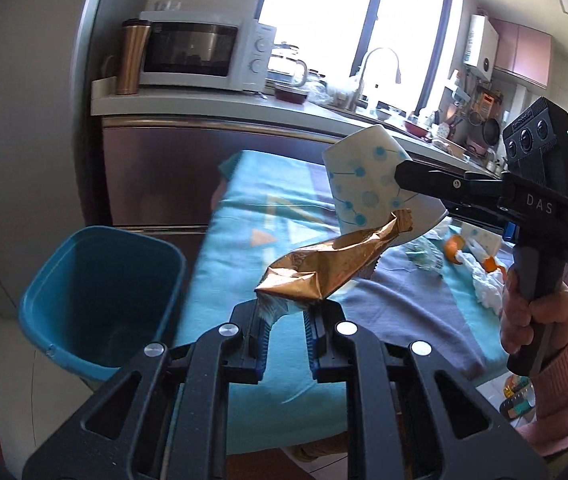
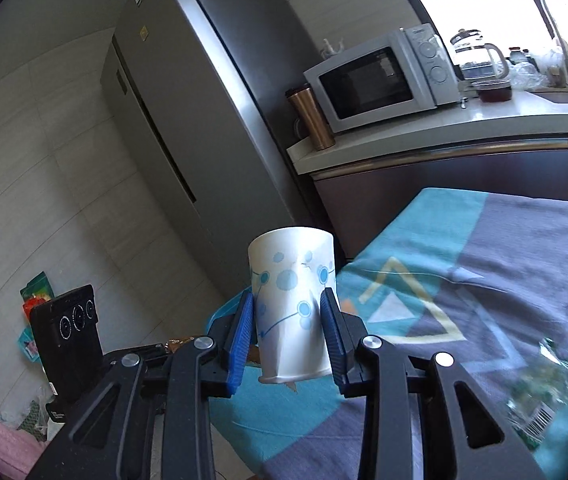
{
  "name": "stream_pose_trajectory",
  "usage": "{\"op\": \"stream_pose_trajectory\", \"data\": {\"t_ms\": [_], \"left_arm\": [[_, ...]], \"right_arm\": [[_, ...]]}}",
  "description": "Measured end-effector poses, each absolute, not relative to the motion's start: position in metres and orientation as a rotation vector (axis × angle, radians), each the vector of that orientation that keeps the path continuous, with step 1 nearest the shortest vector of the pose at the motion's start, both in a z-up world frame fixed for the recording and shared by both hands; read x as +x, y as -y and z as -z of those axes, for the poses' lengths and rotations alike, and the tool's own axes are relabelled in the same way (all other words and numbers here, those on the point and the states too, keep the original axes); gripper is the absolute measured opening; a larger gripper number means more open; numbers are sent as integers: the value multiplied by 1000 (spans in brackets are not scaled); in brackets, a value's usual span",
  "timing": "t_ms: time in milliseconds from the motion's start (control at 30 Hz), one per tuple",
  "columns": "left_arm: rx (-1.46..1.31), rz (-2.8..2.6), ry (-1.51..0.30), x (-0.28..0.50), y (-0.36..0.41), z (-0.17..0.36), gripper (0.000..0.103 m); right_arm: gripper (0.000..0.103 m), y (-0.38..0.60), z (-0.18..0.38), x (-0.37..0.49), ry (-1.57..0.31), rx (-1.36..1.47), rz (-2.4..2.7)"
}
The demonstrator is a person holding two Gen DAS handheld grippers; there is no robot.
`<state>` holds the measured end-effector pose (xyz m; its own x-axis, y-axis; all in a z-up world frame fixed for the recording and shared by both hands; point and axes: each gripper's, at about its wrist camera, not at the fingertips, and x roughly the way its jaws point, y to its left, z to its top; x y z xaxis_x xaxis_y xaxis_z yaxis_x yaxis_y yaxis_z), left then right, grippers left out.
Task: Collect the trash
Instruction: 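Lift the wrapper and cup with both tools and carry them over the teal bin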
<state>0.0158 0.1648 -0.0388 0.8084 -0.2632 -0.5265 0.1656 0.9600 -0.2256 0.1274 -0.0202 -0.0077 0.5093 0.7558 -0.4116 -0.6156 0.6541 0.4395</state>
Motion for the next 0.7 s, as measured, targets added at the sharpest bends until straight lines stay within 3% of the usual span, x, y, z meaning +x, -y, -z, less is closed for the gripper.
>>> {"op": "stream_pose_trajectory", "data": {"t_ms": [367,700], "left_arm": [[-234,-27,-624,30,-271,53,15],[-300,-120,-742,55,-308,95,16]], "right_arm": [[31,-102,27,175,-743,167,-974],[29,-164,64,217,-905,135,-960]]}}
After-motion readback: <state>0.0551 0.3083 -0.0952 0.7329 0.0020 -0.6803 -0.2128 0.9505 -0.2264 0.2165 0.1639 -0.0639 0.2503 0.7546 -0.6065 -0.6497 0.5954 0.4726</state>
